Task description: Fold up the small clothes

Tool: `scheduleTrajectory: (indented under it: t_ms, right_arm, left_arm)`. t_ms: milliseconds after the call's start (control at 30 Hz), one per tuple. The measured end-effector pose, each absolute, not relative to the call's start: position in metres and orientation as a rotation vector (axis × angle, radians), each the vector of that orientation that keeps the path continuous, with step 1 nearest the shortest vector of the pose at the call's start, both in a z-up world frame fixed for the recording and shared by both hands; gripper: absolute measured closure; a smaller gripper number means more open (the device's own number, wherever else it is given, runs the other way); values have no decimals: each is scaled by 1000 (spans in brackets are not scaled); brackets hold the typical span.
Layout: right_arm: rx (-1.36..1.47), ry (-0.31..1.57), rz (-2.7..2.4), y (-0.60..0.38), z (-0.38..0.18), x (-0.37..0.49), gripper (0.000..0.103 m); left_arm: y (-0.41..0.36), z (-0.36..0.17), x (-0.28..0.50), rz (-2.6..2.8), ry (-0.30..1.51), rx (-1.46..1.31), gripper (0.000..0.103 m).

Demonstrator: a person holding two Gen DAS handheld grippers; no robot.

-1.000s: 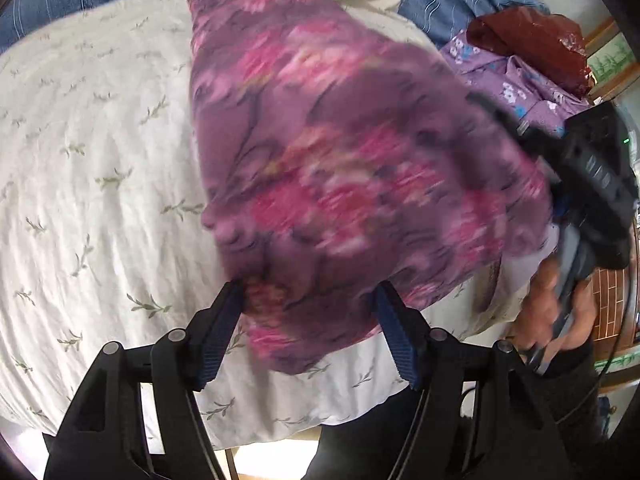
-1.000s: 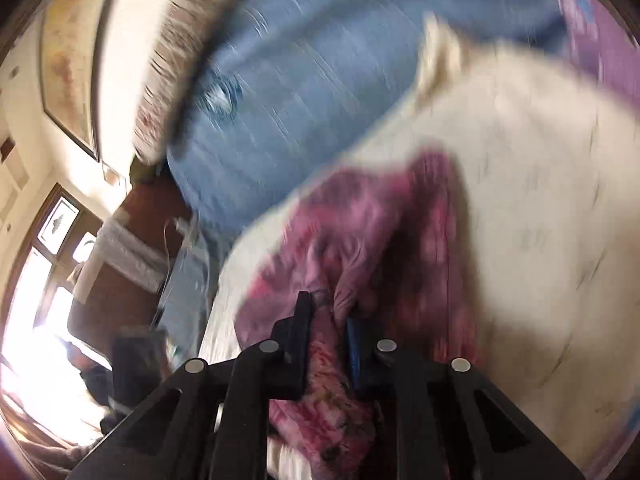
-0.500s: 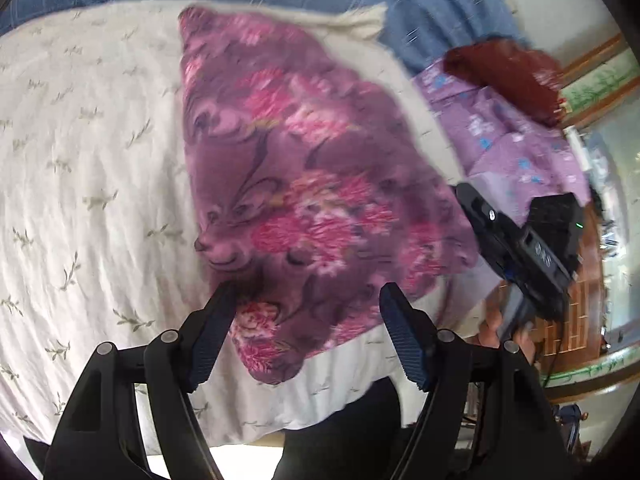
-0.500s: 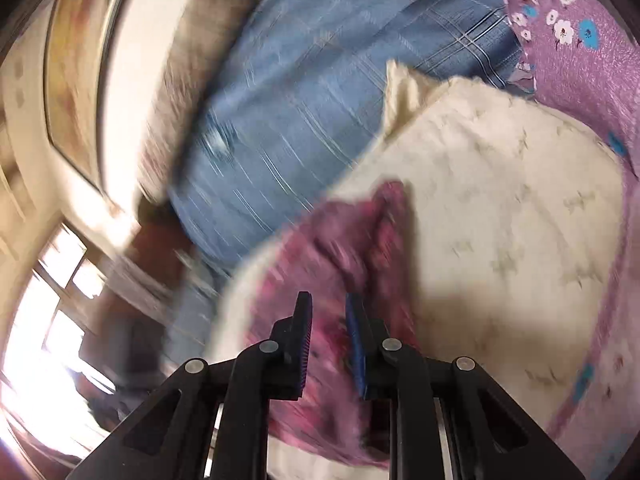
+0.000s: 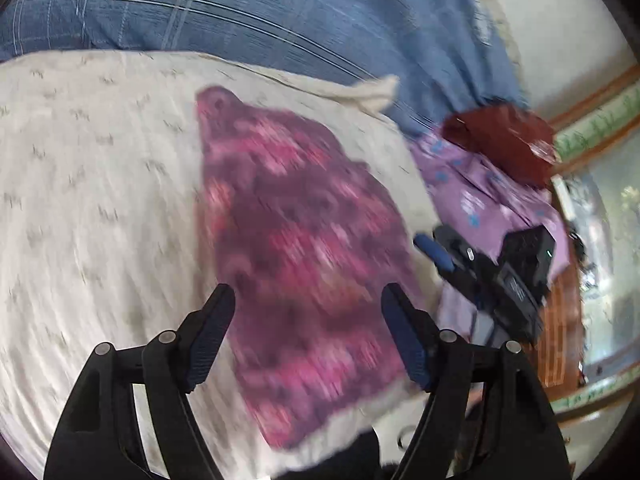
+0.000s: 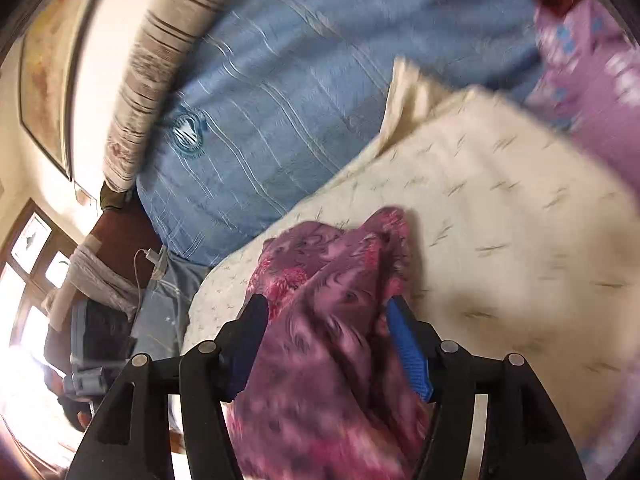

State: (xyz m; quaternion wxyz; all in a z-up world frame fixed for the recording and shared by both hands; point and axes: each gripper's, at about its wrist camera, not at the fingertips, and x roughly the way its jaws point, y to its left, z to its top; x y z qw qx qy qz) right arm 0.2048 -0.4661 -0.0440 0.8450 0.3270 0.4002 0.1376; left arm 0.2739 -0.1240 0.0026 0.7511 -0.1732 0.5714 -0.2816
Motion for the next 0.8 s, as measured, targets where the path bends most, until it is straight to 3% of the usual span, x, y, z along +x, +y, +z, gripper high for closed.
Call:
scheduleTrajectory:
  t_ms: [67, 100, 133, 167, 267, 400, 467, 600, 733, 800]
  right_arm:
    - [683, 938, 258, -452, -63, 227, 41]
    - [654, 988, 254, -444, -70, 238, 63]
    - [613, 995, 261, -439, -68, 242, 94]
    - [569, 965, 278, -435, -57, 243, 95]
    - [537, 781, 275, -443, -20, 242, 96]
    - [500, 941, 161, -451, -61, 272, 96]
    - [513, 1037, 122, -452, -88, 276, 92]
    - [566, 905, 184, -464, -52, 240, 85]
    - [578, 864, 197, -475, -28, 191, 63]
    - [622, 859, 204, -478, -26, 164, 63]
  left_arm:
    - [-129, -14, 299, -563, 1293, -362, 27]
    - [-134, -23, 309, -554, 1320, -365, 29]
    - [-139, -28, 313, -551, 1331, -369, 32]
    - [-142, -27, 316, -555, 1319, -377, 37]
    - [-147, -18, 319, -538, 1219, -412, 37]
    - [-161, -42, 336, -448, 1273, -330, 37]
    - [-164, -42, 337, -444, 1296, -338, 37]
    - [-145, -16, 310, -530, 1271, -397, 37]
    - [-121, 6, 254, -626, 1289, -453, 36]
    - [-111, 12, 217, -703, 1314, -550, 34]
